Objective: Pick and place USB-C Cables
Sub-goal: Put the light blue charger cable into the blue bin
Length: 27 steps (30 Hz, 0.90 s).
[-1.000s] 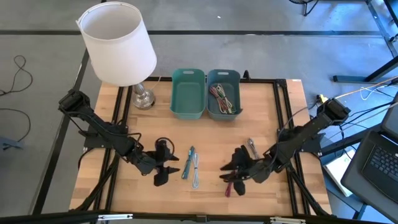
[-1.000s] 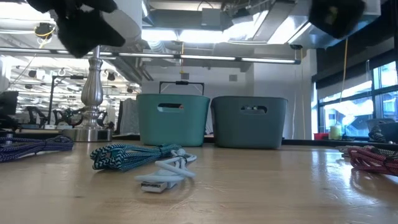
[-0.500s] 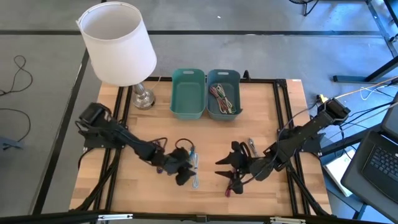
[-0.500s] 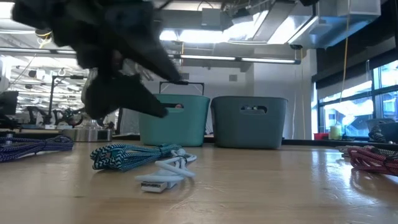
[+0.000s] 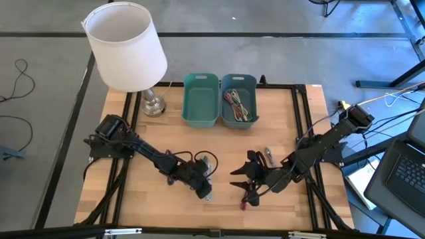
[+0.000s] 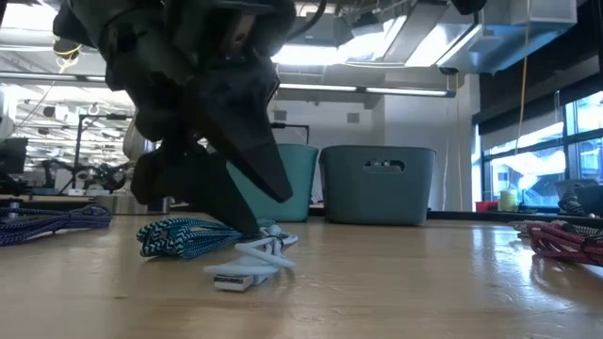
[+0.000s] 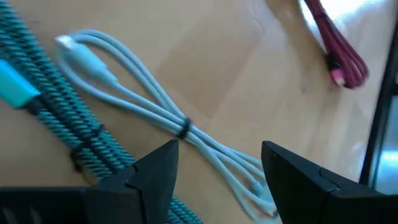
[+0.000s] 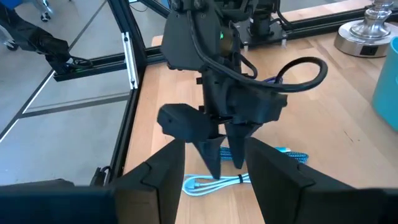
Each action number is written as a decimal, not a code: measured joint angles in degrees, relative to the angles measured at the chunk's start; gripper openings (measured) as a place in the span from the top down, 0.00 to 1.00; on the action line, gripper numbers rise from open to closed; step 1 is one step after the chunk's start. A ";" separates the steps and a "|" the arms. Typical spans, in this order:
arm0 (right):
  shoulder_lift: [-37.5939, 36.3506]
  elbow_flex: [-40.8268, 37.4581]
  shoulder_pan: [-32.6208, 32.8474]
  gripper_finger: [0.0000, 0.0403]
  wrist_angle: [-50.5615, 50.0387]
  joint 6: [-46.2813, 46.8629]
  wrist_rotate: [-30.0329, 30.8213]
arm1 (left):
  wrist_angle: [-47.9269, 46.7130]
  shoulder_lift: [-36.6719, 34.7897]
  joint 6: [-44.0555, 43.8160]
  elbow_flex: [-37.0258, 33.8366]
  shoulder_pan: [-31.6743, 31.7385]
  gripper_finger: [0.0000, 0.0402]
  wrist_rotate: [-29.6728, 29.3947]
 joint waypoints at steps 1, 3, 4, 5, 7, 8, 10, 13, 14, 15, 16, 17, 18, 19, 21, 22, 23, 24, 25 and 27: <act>0.00 0.00 0.00 0.57 0.00 0.00 0.00 | -0.23 0.00 -0.43 0.06 0.10 0.44 -0.63; 0.00 0.00 0.00 0.57 0.04 0.00 0.00 | -1.71 0.00 -1.29 0.09 0.43 0.44 -1.92; 0.00 0.00 0.00 0.57 0.07 0.00 0.00 | -2.66 0.00 -1.67 0.07 0.63 0.44 -2.54; 0.00 0.00 0.00 0.57 0.07 0.00 0.00 | -3.33 0.00 -1.95 0.07 0.87 0.44 -3.02; 0.00 0.00 0.00 0.57 0.14 0.00 0.22 | -4.40 0.00 -2.28 0.07 1.40 0.44 -3.42; 0.00 0.00 0.00 0.57 0.17 0.00 0.22 | -4.85 0.00 -2.40 0.07 1.57 0.44 -3.44; 0.00 0.00 0.00 0.57 0.17 0.00 0.24 | -5.00 0.00 -2.18 0.07 1.89 0.44 -3.47; 0.00 0.00 0.00 0.57 0.17 0.00 0.24 | -4.99 0.00 -1.69 0.07 2.19 0.44 -3.62; 0.00 0.00 0.00 0.57 0.17 0.00 0.26 | -4.97 0.00 -1.70 0.07 2.19 0.44 -3.78; 0.00 0.00 0.00 0.57 0.17 0.00 0.26 | -4.97 0.00 -1.76 0.07 2.16 0.44 -3.82; 0.00 0.00 0.00 0.57 0.17 0.00 0.26 | -4.97 0.00 -2.01 0.07 2.04 0.44 -3.84; 0.00 0.00 0.00 0.57 0.17 -0.01 0.26 | -4.87 0.16 -2.37 0.07 1.87 0.44 -3.85; 0.00 0.00 0.00 0.57 0.17 -0.02 0.26 | -4.44 0.44 -2.56 0.07 1.72 0.44 -3.96; 0.00 0.00 0.00 0.57 0.17 -0.02 0.28 | -3.97 0.75 -2.62 0.07 1.55 0.44 -4.11; -0.02 0.00 0.00 0.57 0.17 -0.04 0.38 | -2.37 1.62 -2.74 0.07 1.29 0.44 -4.29; -0.02 0.00 0.00 0.57 0.17 -0.09 0.44 | -1.38 2.28 -3.01 0.12 1.28 0.44 -4.28; -0.02 0.00 0.00 0.57 0.20 -0.19 0.44 | -0.50 3.04 -3.31 0.22 1.27 0.44 -4.17; -0.02 0.00 0.00 0.57 0.20 -0.20 0.44 | 0.24 3.81 -3.60 0.27 1.29 0.44 -3.91; -0.02 0.00 0.00 0.57 0.22 -0.19 0.44 | 0.79 4.37 -3.85 0.35 1.33 0.44 -3.69; -0.02 0.00 0.00 0.57 0.22 -0.15 0.44 | 2.25 5.40 -3.82 0.35 1.33 0.44 -3.19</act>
